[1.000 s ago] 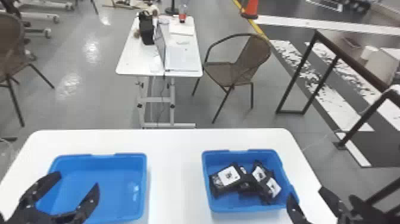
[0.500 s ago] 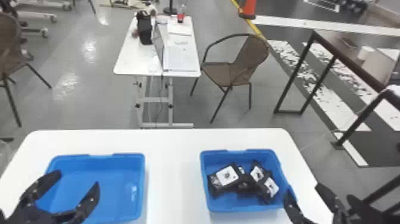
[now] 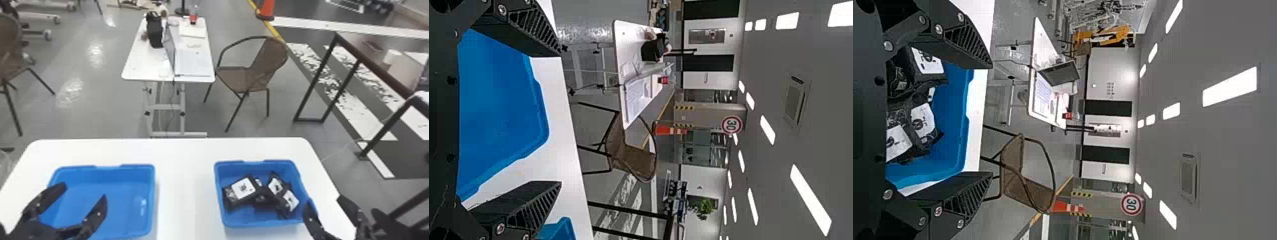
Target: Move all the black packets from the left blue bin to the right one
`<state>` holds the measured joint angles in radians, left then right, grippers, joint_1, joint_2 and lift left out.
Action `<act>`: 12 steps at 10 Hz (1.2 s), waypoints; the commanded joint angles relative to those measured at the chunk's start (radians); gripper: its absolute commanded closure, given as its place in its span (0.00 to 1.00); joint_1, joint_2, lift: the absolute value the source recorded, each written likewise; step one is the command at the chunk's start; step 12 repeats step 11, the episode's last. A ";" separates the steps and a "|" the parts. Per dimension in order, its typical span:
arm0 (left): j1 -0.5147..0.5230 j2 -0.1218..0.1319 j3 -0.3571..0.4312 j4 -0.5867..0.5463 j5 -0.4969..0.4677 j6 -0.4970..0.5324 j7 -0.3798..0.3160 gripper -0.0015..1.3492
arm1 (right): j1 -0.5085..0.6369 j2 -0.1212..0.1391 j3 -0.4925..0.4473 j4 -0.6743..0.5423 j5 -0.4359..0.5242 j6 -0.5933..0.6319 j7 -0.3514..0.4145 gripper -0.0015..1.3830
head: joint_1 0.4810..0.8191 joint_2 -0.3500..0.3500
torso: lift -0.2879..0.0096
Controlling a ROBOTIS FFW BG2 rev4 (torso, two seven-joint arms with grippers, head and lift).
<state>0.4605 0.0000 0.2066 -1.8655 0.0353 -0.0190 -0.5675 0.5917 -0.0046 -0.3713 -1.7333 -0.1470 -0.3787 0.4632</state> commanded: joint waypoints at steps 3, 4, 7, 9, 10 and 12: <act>-0.002 -0.003 -0.004 0.000 -0.002 0.010 0.000 0.09 | -0.004 0.006 -0.001 0.000 0.000 0.001 0.000 0.20 | 0.63 0.25 | 0.97; 0.000 -0.003 -0.003 0.000 -0.002 0.010 0.000 0.09 | -0.003 0.006 -0.001 0.000 0.000 0.001 0.000 0.20 | 0.63 0.25 | 0.97; 0.001 -0.003 -0.003 0.000 0.000 0.016 -0.002 0.09 | -0.003 0.006 -0.001 0.000 0.000 0.008 0.002 0.20 | 0.63 0.25 | 0.97; 0.001 -0.003 -0.003 0.000 0.002 0.021 -0.003 0.09 | -0.003 0.006 0.000 0.000 0.000 0.009 0.003 0.20 | 0.63 0.25 | 0.97; 0.001 -0.003 -0.003 0.000 0.002 0.021 -0.003 0.09 | -0.003 0.006 0.000 0.000 0.000 0.012 0.003 0.20 | 0.63 0.25 | 0.97; 0.001 -0.003 -0.003 0.000 0.002 0.024 -0.005 0.09 | -0.003 0.006 0.002 0.000 0.000 0.014 0.003 0.20 | 0.63 0.25 | 0.97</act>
